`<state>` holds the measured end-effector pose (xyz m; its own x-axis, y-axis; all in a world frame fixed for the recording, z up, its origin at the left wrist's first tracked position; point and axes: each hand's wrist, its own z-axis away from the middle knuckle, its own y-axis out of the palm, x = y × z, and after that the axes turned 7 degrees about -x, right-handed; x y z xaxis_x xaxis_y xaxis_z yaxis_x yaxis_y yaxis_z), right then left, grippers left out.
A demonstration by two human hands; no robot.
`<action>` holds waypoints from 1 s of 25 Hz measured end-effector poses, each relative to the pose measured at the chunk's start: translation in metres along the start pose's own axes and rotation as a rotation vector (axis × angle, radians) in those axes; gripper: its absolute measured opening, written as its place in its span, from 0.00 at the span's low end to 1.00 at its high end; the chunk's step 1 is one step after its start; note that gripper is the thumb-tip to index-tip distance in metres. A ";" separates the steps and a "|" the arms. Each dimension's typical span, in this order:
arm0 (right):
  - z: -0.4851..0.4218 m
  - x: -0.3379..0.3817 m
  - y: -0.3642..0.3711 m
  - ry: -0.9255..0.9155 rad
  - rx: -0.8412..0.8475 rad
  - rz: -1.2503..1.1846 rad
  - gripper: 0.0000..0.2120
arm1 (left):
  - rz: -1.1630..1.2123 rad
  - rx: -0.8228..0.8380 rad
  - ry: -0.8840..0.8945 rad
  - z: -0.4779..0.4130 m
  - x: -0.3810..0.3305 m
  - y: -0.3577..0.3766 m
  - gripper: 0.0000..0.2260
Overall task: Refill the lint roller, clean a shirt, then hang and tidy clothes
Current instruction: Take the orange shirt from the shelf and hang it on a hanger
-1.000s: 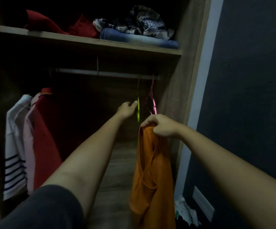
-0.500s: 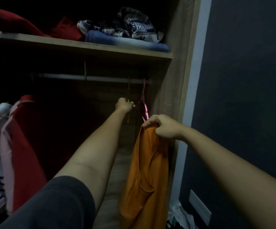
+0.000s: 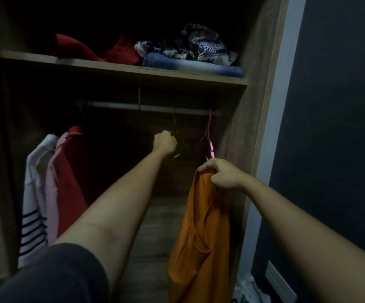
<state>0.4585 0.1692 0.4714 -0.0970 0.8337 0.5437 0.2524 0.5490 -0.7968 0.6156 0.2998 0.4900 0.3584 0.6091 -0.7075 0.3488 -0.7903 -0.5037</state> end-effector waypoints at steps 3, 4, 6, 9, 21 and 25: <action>-0.001 0.004 -0.002 0.000 -0.013 -0.037 0.24 | -0.009 -0.029 0.019 0.003 -0.001 -0.006 0.10; -0.001 0.005 -0.003 0.001 -0.018 -0.045 0.24 | 0.001 -0.043 0.028 0.001 -0.002 -0.008 0.10; 0.000 0.004 -0.005 0.005 -0.041 -0.046 0.24 | 0.027 -0.072 0.036 0.000 -0.005 -0.015 0.11; -0.003 0.000 -0.004 0.009 -0.094 -0.013 0.25 | 0.026 -0.096 0.022 0.006 0.002 -0.023 0.12; -0.024 0.006 0.042 0.077 -0.167 -0.011 0.29 | 0.206 -0.245 0.112 0.106 0.201 -0.135 0.10; -0.042 0.020 0.037 0.104 -0.199 -0.080 0.29 | 0.330 -0.221 0.112 0.119 0.228 -0.172 0.07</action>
<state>0.5065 0.2033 0.4640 -0.0274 0.7715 0.6357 0.4335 0.5822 -0.6879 0.5344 0.5666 0.3567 0.5700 0.3387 -0.7486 0.3724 -0.9186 -0.1321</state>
